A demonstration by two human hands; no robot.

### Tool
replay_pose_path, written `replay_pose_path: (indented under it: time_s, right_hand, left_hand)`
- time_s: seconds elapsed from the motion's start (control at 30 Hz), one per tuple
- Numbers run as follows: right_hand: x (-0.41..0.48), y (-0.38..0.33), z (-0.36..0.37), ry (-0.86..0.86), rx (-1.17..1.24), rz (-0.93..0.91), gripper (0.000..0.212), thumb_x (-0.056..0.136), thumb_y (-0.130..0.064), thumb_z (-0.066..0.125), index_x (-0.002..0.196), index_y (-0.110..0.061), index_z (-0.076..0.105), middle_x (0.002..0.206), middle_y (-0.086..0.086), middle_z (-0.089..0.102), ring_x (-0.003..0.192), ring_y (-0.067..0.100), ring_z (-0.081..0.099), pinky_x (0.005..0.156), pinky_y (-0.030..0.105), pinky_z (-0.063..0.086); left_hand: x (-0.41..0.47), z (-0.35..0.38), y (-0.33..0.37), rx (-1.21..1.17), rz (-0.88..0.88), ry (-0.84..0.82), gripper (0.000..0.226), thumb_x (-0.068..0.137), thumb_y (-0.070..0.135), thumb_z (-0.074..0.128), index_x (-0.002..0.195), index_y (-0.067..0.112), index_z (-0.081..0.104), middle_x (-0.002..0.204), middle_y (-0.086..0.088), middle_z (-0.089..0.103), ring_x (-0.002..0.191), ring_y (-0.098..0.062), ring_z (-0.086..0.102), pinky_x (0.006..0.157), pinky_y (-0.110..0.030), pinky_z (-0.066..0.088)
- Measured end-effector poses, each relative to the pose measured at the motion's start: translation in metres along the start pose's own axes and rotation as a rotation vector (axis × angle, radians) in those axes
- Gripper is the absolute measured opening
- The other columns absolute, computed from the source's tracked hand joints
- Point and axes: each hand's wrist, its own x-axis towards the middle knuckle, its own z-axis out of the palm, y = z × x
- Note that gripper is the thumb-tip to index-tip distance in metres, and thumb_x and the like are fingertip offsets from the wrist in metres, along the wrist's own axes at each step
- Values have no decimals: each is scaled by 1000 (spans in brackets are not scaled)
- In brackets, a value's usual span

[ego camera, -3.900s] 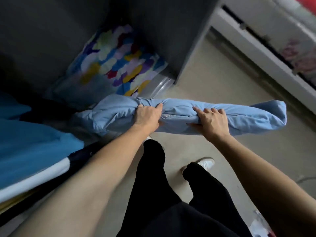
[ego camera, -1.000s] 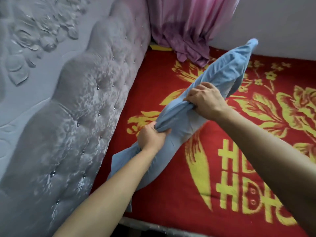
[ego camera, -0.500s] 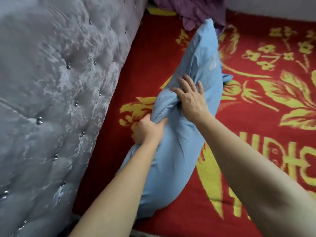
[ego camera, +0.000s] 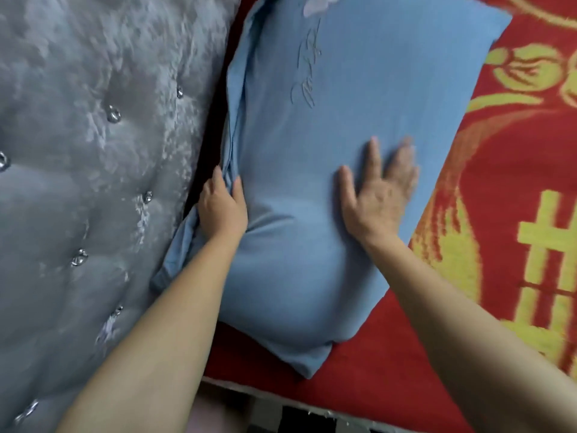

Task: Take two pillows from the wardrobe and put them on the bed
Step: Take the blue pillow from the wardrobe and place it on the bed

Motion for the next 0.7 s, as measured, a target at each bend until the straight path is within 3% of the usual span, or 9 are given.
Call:
replay_pose_path:
  time_s: [0.1,0.13,0.2,0.27,0.37,0.5,0.6,0.67,0.7]
  right_hand:
    - [-2,16,-10,13,155,599,90,80,-81,40,155,-38,15,164,21,-5,150,40,11,121,52,12]
    - [-2,21,-13,-17,243,737,95,77,-85,41,155,-40,12,164,19,-2,149,38,18,119,49,18]
    - [-1,25,-16,-41,391,828,95,79,-81,48,156,-39,11,158,16,25,141,32,37,115,42,30]
    - [-1,21,-19,45,460,756,87,85,-69,55,156,-34,18,141,15,42,132,31,46,112,37,35]
    - [7,7,-33,247,480,597,72,92,-49,61,153,-25,31,128,19,44,120,31,49,106,26,30]
    - [38,-2,-52,402,549,446,56,93,-42,61,145,-25,48,122,13,48,114,25,56,99,17,32]
    - [67,-2,-53,227,461,389,61,95,-51,53,150,-26,40,140,17,41,133,28,43,110,29,28]
    - [72,1,-47,2,327,279,71,95,-56,50,155,-24,28,157,24,18,147,33,23,119,35,20]
    - [68,3,-44,-96,258,200,75,94,-59,49,156,-24,24,161,25,8,150,34,15,122,35,16]
  left_hand:
    - [10,-3,4,-15,-48,-4,52,98,39,49,142,12,45,133,-21,55,121,-38,51,96,-45,42]
    - [13,-5,5,-27,-54,7,49,97,41,51,138,14,50,129,-19,59,118,-38,54,94,-44,44]
    - [15,-9,9,-65,-60,73,36,95,40,53,121,16,63,115,-14,69,106,-38,60,84,-40,47]
    - [15,-13,13,-111,-50,176,26,95,34,54,97,12,68,95,-17,72,89,-40,61,69,-37,42]
    - [18,-21,17,-222,-32,290,26,94,26,54,77,8,62,73,-21,64,64,-30,49,58,-35,26]
    - [22,-32,25,-349,51,392,28,94,21,55,67,16,49,56,-4,40,58,-15,30,55,-29,19]
    - [37,-34,23,-386,148,319,25,96,17,51,77,3,59,67,-18,57,64,-28,45,61,-36,34]
    - [50,-31,14,-306,138,228,28,97,19,49,109,-1,65,103,-23,69,93,-35,61,82,-38,46]
    - [51,-29,11,-255,114,200,38,98,23,49,127,1,58,123,-22,64,112,-35,59,97,-38,44]
